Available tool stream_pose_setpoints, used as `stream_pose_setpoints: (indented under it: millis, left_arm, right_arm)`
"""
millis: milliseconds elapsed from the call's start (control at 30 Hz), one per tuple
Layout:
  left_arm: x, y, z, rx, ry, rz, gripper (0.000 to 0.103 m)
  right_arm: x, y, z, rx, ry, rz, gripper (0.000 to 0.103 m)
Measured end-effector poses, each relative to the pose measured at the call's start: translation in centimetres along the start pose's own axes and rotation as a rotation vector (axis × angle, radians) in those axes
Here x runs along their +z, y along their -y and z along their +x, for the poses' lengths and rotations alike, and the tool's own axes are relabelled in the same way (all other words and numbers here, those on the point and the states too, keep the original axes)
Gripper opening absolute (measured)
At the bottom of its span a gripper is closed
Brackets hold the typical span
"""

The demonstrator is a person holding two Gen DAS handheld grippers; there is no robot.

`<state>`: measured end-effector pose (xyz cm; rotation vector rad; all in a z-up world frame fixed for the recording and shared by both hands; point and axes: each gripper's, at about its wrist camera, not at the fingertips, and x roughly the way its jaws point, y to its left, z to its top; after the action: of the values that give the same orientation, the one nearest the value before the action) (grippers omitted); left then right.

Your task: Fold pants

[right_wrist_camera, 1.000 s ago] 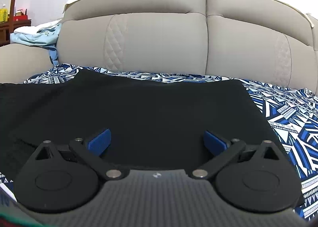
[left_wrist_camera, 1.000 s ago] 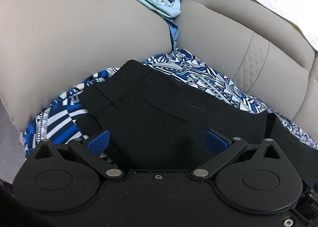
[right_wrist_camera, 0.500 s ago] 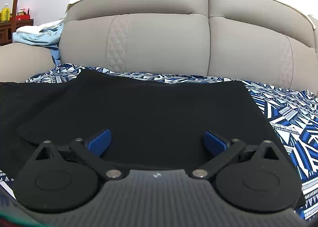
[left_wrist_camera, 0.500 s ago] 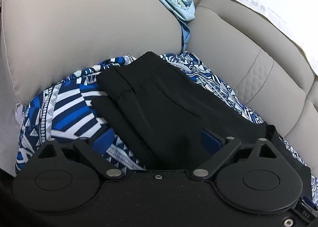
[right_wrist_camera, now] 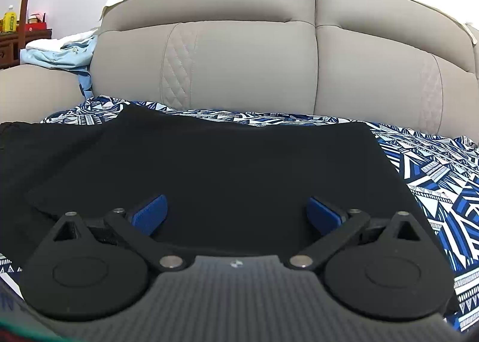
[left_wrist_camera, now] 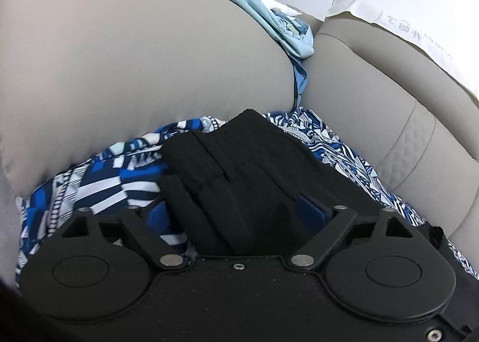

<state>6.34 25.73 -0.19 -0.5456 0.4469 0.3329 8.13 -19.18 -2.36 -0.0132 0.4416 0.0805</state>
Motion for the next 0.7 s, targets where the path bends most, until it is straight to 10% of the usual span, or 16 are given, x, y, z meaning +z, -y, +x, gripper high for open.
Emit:
stream_pose_setpoints:
  millis: [100,233,500,700]
  left_arm:
    - [0.1,0.6,0.7,0.018,0.008,-0.004,0.094]
    - [0.2,0.8,0.4,0.108,0.015,-0.006,0.049]
    - [0.2,0.7,0.7,0.061,0.027,-0.055,0.074]
    - [0.8,0.8,0.0,0.148,0.024,-0.051,0.023]
  right_arm:
    - [0.0,0.0,0.0,0.002,0.001,0.001,0.103]
    - [0.0,0.1,0.0,0.002,0.001,0.0,0.103]
    - [0.1,0.1,0.0,0.008,-0.003,-0.004,0.103]
    - [0.1,0.3,-0.1,0.029,-0.004,-0.017,0.103]
